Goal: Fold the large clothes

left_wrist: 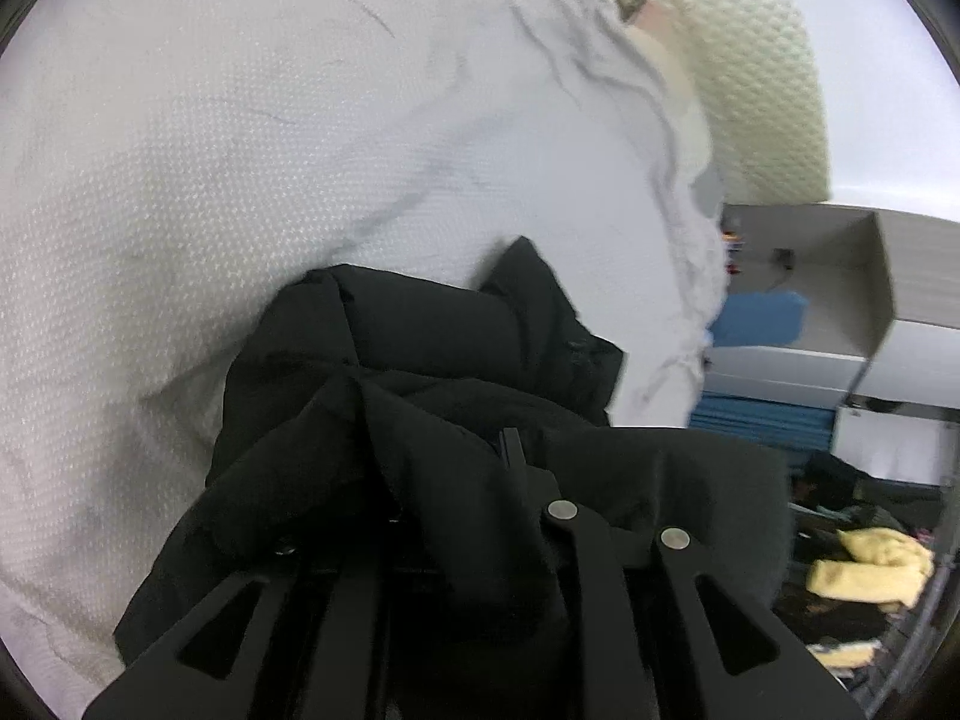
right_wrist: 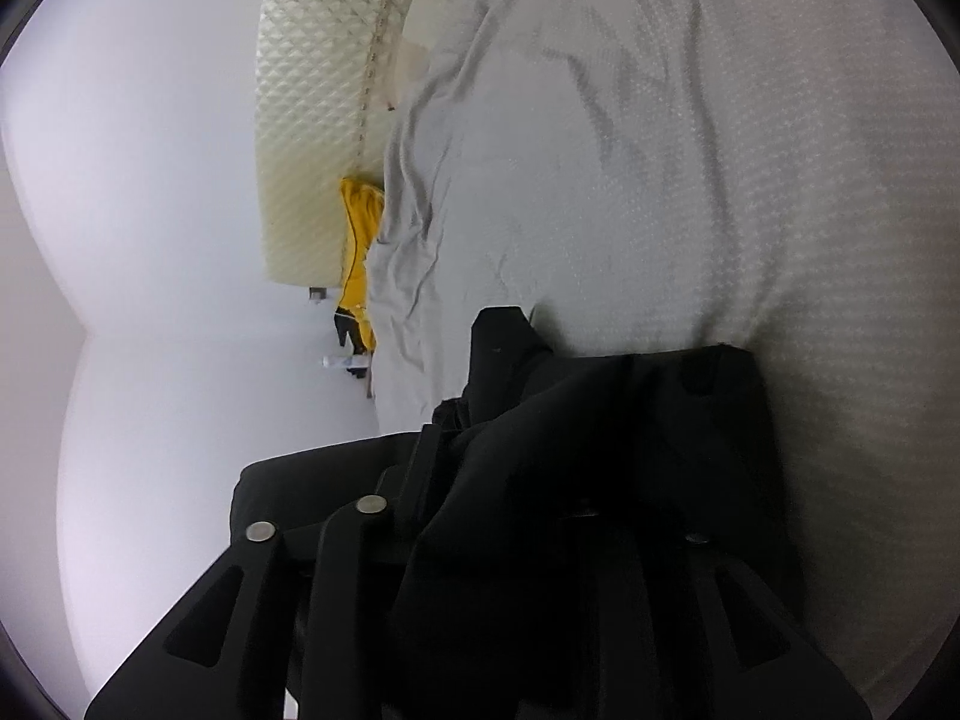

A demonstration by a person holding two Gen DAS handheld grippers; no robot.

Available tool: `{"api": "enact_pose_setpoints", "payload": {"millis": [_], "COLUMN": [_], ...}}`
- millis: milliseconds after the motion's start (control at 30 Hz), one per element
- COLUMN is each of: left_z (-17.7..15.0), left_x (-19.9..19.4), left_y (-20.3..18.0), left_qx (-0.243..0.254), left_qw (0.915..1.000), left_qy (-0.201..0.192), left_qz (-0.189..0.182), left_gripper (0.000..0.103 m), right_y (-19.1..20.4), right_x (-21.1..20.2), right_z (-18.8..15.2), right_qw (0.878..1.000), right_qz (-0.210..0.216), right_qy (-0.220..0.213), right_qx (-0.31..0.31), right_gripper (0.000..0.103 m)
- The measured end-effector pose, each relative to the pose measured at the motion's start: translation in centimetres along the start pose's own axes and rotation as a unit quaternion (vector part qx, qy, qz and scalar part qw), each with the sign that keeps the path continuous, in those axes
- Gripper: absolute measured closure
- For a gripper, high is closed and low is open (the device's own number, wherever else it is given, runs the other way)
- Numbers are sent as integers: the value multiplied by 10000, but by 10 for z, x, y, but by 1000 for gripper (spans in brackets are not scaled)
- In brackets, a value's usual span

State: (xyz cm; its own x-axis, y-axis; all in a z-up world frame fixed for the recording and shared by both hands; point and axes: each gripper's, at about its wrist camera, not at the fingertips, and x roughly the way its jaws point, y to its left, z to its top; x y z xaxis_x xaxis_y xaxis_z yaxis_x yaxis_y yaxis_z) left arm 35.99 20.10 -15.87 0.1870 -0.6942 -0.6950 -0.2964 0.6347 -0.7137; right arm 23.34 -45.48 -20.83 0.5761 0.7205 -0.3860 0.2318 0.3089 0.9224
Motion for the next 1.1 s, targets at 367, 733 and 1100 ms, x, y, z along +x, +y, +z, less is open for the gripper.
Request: {"api": "enact_pose_setpoints", "payload": {"millis": [367, 733, 1100], "left_z": [-55, -195, -235], "left_x": [-112, -86, 35], "left_y": [0, -79, -122], "left_qx": [1050, 3244, 4004], "left_qw": [9840, 8935, 8479], "left_qy": [-1189, -2835, -2993], "left_qz": [812, 1264, 1765], "left_gripper": [42, 42, 42], "right_y": [50, 172, 162], "right_x": [-72, -71, 41], "right_z": [-27, -157, -216], "right_qw": [9776, 8769, 8411], "right_qz": [-1466, -2046, -2358], "right_qy": [-586, -1726, -1004], "right_qx": [-1392, -3992, -4764], "right_gripper": [54, 33, 32]}}
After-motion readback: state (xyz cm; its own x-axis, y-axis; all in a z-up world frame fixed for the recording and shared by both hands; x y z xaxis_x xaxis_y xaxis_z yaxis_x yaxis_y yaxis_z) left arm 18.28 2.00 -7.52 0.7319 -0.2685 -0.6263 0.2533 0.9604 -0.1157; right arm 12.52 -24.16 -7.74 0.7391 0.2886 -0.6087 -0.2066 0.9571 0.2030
